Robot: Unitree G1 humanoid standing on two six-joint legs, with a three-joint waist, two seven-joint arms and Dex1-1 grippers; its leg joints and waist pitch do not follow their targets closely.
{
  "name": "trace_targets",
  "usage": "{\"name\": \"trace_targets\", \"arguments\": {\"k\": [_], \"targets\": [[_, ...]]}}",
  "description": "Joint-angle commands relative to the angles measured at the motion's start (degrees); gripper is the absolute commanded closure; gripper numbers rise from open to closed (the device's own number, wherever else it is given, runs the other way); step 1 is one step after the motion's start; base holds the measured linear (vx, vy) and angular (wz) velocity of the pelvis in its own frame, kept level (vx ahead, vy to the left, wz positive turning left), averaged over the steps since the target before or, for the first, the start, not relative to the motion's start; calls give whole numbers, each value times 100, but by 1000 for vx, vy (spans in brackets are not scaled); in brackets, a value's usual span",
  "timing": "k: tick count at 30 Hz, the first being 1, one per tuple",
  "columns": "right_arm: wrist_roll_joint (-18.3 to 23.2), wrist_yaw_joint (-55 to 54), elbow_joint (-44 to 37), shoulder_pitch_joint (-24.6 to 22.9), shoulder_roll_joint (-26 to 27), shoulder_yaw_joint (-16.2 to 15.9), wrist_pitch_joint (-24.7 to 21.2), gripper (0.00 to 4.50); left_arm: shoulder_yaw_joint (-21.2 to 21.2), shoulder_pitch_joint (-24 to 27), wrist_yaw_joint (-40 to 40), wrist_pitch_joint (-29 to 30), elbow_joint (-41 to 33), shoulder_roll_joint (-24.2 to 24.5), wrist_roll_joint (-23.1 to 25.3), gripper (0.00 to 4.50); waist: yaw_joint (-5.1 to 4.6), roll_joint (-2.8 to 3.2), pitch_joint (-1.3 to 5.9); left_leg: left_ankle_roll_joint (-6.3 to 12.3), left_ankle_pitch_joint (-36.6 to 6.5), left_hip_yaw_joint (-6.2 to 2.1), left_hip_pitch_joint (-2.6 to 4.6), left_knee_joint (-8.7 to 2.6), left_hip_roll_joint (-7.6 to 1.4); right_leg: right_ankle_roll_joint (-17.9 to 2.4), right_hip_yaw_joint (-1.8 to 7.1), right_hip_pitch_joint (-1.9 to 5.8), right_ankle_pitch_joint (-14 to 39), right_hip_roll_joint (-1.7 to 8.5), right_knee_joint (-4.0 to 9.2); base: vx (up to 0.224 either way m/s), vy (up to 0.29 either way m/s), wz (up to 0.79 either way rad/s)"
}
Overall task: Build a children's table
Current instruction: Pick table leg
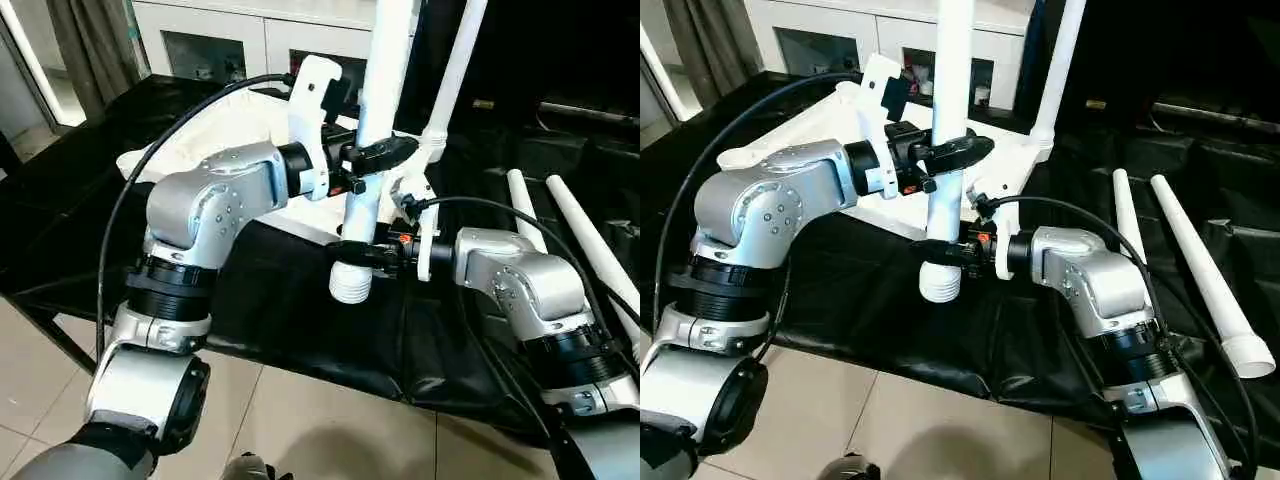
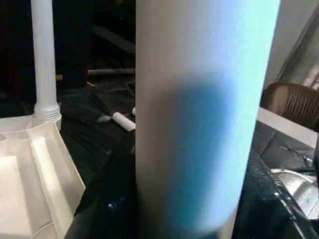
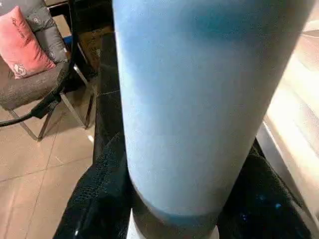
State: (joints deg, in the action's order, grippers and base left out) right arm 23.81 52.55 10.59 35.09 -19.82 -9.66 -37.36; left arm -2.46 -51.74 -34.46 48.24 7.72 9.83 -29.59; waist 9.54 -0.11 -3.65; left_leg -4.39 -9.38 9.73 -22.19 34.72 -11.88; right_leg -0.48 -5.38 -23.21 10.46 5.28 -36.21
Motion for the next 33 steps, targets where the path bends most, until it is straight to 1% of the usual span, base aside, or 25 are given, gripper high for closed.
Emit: {"name": "trace_targets", "arguments": {"k": [1, 12, 13, 14, 15, 16, 17, 18, 20, 21, 22, 23, 25, 27, 28, 29, 30, 31, 32, 33], "targets": [[-88, -32, 70, 30, -15, 61, 72, 260, 80, -137, 3, -72, 34, 53, 41, 269, -14, -50, 492, -35, -749, -10, 69, -357, -88, -1022, 274, 358, 755, 301, 393, 0, 0, 0], [-83, -47, 150, 59, 30, 117, 194, 261, 82, -149, 13, -63, 20, 49, 46, 269, -4, -33, 501, -32, -727, -15, 75, -354, -91, -1087, 274, 361, 598, 298, 372, 0, 0, 0], [-77, -59, 155, 57, 39, 133, 218, 261, 182, -156, 31, 24, 24, 7, -67, 269, -4, -18, 499, -33, -738, -16, 73, -353, -92, -1112, 275, 359, 566, 300, 368, 0, 0, 0], [-74, -68, 158, 56, 44, 142, 229, 261, 255, -159, 31, 111, 21, -24, -167, 234, -6, -25, 498, -37, -754, -14, 72, -354, -90, -1119, 272, 362, 568, 298, 372, 0, 0, 0], [-73, -71, 159, 56, 46, 146, 232, 261, 264, -158, 23, 123, 16, -28, -185, 234, -9, -28, 498, -37, -758, -12, 71, -353, -88, -1126, 273, 364, 564, 296, 372, 0, 0, 0], [-56, -131, 172, 55, 85, 206, 285, 261, 347, -130, -51, 163, -40, -71, -339, 213, -5, -16, 499, -43, -771, -11, 74, -350, -87, -1140, 273, 360, 582, 303, 371, 0, 0, 0], [-46, -164, 179, 58, 108, 238, 307, 261, 363, -114, -58, 89, -50, -93, -342, 196, -6, -1, 495, -49, -806, -16, 72, -355, -87, -1146, 271, 359, 625, 304, 382, 0, 0, 0], [-43, -180, 182, 59, 119, 253, 321, 261, 394, -106, -10, -38, -22, -128, -307, 196, -7, -14, 499, -59, -809, -14, 72, -353, -85, -1147, 271, 367, 616, 303, 380, 0, 0, 0], [-39, -203, 188, 60, 133, 274, 343, 261, 443, -95, 66, -240, 24, -184, -250, 184, -1, -12, 495, -52, -832, -13, 80, -356, -90, -1154, 273, 358, 622, 300, 397, 0, 0, 0], [-32, -293, 205, 61, 181, 339, 398, 261, 610, -96, 204, -731, 127, -307, -185, 170, -2, -7, 497, -50, -838, -21, 72, -357, -89, -1137, 271, 368, 614, 300, 389, 0, 0, 0], [-25, -349, 216, 62, 210, 380, 423, 261, 712, -100, 259, -889, 169, -365, -206, 160, -2, -12, 491, -38, -846, -18, 62, -357, -83, -1122, 272, 370, 628, 300, 410, 0, 0, 0], [-12, -422, 231, 63, 247, 434, 445, 261, 842, -106, 291, -985, 198, -425, -287, 155, -1, -27, 502, -54, -819, -20, 64, -357, -85, -1106, 270, 382, 604, 309, 397, 0, 0, 0], [80, -637, 271, 56, 387, 634, 482, 261, 1096, -58, 260, -940, 120, -548, -560, 154, -4, -25, 506, -46, -788, -13, 70, -351, -84, -1123, 272, 369, 554, 307, 378, 0, 0, 0], [104, -673, 275, 52, 419, 672, 487, 261, 1094, -34, 243, -944, 93, -552, -553, 154, -11, -24, 499, -28, -819, -13, 71, -357, -84, -1133, 269, 363, 613, 299, 390, 0, 0, 0], [155, -770, 223, 23, 489, 723, 487, 261, 1013, 57, 189, -1004, 16, -578, -515, 154, -9, 2, 502, -37, -837, -17, 79, -358, -88, -1126, 268, 358, 640, 303, 388, 0, 0, 0], [170, -815, 195, 5, 517, 744, 490, 261, 1030, 81, 185, -1025, 0, -624, -552, 154, -23, 7, 500, -46, -872, -17, 85, -364, -93, -1107, 273, 357, 644, 300, 402, 0, 0, 0], [176, -878, 173, -13, 551, 778, 510, 261, 1055, 103, 208, -1128, 4, -675, -565, 154, -27, 3, 499, -50, -873, -18, 81, -367, -94, -1113, 272, 361, 623, 298, 394, 0, 0, 0], [177, -916, 159, -25, 571, 800, 523, 261, 1078, 113, 229, -1201, 11, -708, -573, 154, -23, 18, 501, -55, -864, -23, 80, -366, -94, -1116, 270, 363, 606, 299, 394, 0, 0, 0], [162, -1048, 161, -37, 612, 872, 548, 261, 1135, 143, 313, -1403, 40, -755, -524, 154, -25, 15, 502, -53, -871, -17, 84, -363, -92, -1125, 275, 359, 569, 301, 402, 0, 0, 0], [151, -1143, 160, -46, 640, 922, 563, 261, 1173, 166, 376, -1543, 57, -782, -489, 154, -29, 39, 501, -59, -878, -24, 77, -365, -92, -1124, 274, 364, 540, 297, 401, 0, 0, 0]]}}
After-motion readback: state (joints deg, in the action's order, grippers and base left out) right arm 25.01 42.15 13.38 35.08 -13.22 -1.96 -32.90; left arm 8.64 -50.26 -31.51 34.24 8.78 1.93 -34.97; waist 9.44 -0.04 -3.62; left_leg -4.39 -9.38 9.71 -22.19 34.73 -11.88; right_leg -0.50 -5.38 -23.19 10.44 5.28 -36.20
